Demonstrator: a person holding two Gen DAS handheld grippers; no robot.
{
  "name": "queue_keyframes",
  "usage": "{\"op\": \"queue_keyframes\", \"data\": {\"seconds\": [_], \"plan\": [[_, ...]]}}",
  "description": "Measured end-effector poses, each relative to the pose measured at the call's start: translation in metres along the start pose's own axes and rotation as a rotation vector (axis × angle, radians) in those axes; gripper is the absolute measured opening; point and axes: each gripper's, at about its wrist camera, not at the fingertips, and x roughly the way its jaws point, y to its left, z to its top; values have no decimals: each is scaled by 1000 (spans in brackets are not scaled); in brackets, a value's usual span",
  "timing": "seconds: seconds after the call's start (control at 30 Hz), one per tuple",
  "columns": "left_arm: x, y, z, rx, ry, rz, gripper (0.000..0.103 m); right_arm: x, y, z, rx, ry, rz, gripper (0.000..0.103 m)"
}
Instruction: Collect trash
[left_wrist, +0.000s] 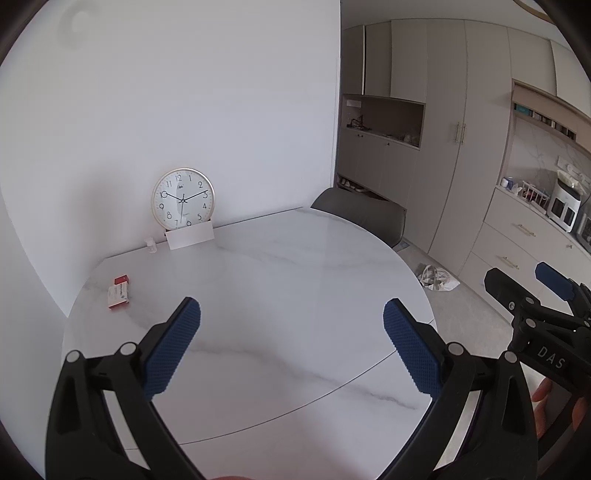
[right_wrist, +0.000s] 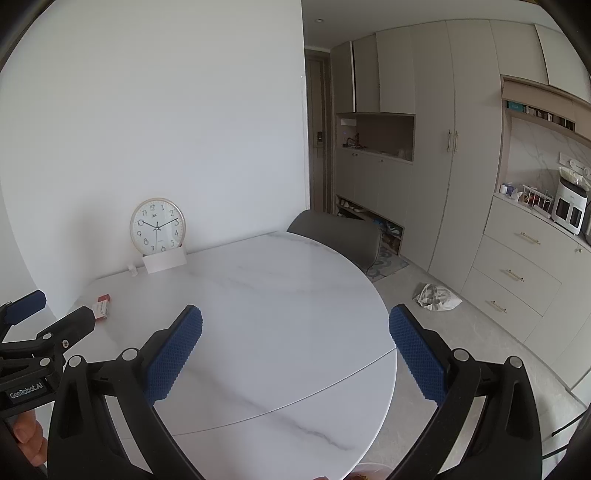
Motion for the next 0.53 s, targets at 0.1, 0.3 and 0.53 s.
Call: {"op": "queue_keyframes", "data": {"seconds": [0.1,0.3,0.53], "plan": [[2,1,-1,-7,-2,3,95,0,-2,0,0,3,2,101],[5,2,-1,-2,-3,-4,95,-1,-4,0,3,3,4,101],[3,1,-2,5,-9,-5,95,0,-3,-1,2,7,4,101]]}}
